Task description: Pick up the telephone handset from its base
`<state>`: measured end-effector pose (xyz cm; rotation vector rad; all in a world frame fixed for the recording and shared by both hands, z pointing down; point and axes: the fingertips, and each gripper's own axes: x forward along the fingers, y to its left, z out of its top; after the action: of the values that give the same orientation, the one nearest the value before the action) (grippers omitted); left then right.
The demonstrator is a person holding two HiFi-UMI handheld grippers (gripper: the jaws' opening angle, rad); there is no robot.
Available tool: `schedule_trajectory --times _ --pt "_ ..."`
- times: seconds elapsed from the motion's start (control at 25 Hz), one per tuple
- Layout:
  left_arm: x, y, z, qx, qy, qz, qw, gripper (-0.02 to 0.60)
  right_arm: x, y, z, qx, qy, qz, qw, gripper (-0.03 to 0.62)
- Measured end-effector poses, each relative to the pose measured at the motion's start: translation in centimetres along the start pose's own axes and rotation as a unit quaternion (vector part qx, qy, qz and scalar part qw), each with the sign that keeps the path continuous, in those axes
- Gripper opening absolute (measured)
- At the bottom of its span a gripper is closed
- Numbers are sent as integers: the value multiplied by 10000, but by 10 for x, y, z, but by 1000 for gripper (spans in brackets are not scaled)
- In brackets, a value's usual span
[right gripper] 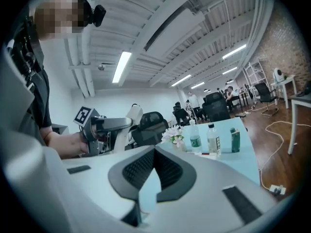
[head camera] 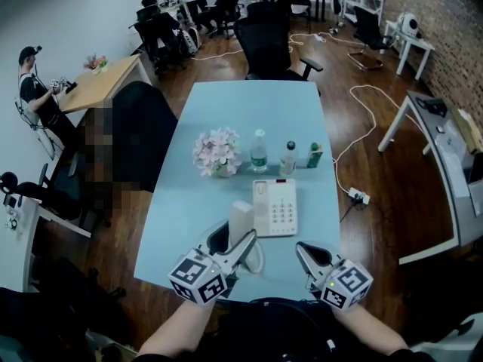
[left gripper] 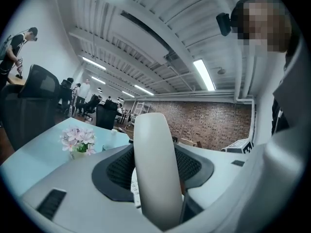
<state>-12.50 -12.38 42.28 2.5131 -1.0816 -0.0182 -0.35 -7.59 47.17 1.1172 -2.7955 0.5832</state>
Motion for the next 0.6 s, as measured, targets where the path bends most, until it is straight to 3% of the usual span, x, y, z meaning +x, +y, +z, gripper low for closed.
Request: schedule_trajectory --times 0.6 --pt "-43 -4 6 -47 -252 60 9997 235 14 21 -3 -136 107 42 9998 12"
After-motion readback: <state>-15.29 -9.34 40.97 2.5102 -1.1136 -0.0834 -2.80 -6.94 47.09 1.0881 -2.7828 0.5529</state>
